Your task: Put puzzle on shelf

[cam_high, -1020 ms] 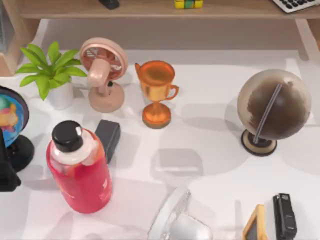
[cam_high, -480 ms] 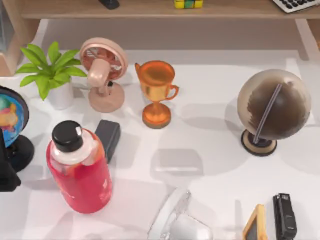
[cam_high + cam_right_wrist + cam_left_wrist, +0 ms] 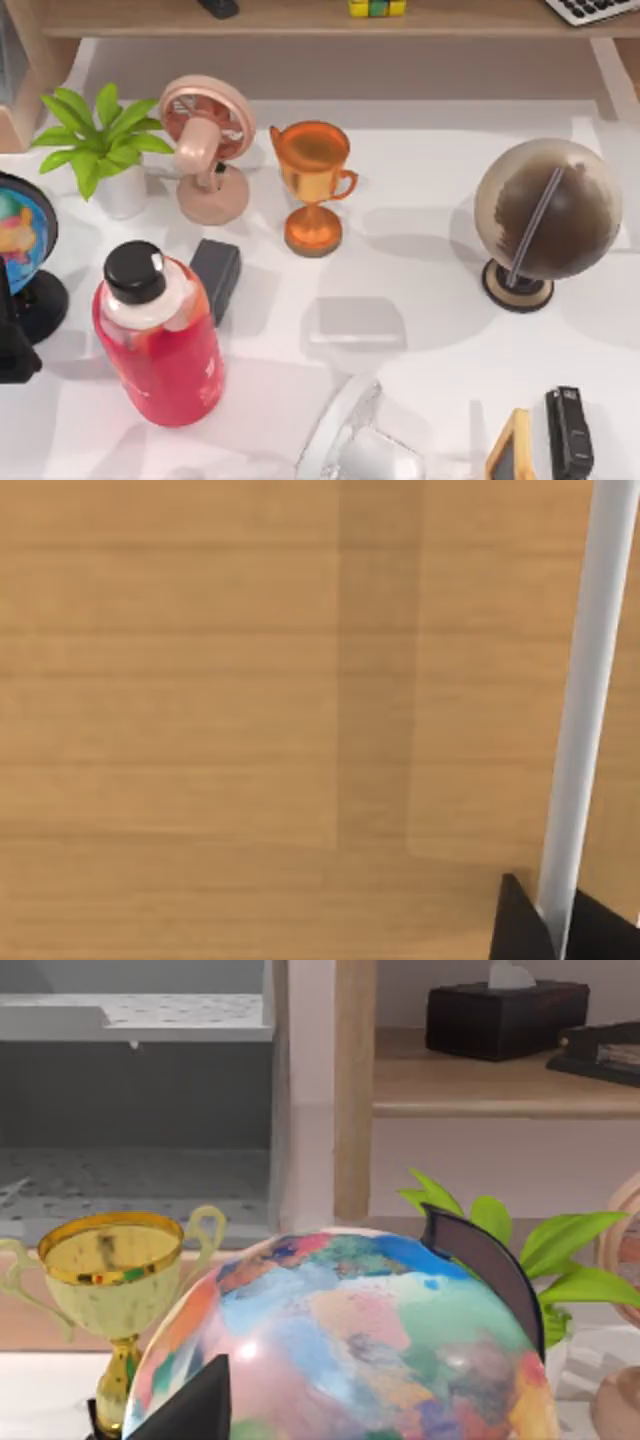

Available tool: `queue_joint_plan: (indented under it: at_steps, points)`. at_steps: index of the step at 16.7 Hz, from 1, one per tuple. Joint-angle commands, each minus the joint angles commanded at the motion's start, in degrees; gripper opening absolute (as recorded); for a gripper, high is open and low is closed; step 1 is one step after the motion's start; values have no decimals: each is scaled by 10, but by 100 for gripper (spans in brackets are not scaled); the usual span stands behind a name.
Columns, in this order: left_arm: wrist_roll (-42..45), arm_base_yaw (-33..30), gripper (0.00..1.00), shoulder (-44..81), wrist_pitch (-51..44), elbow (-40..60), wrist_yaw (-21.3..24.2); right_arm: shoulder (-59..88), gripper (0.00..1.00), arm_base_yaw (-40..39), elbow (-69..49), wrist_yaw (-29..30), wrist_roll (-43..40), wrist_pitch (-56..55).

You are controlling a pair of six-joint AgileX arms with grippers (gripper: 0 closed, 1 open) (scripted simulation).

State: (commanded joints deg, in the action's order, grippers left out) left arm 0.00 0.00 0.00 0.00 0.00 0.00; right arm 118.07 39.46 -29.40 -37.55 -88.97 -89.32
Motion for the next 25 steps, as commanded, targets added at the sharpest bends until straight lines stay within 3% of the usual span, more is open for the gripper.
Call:
queue_joint_plan:
  at_steps: [4,11,17,25]
  points:
    - [0,0,100,0,0,0,0,4,0,-4,-9,6,1,7]
    - [0,0,100,0,0,0,0,46,0,-63,-120,65,1,78]
    - [0,0,100,0,0,0,0,54,0,-67,-132,71,2,89]
    - [0,0,100,0,0,0,0,104,0,-109,-260,114,0,160]
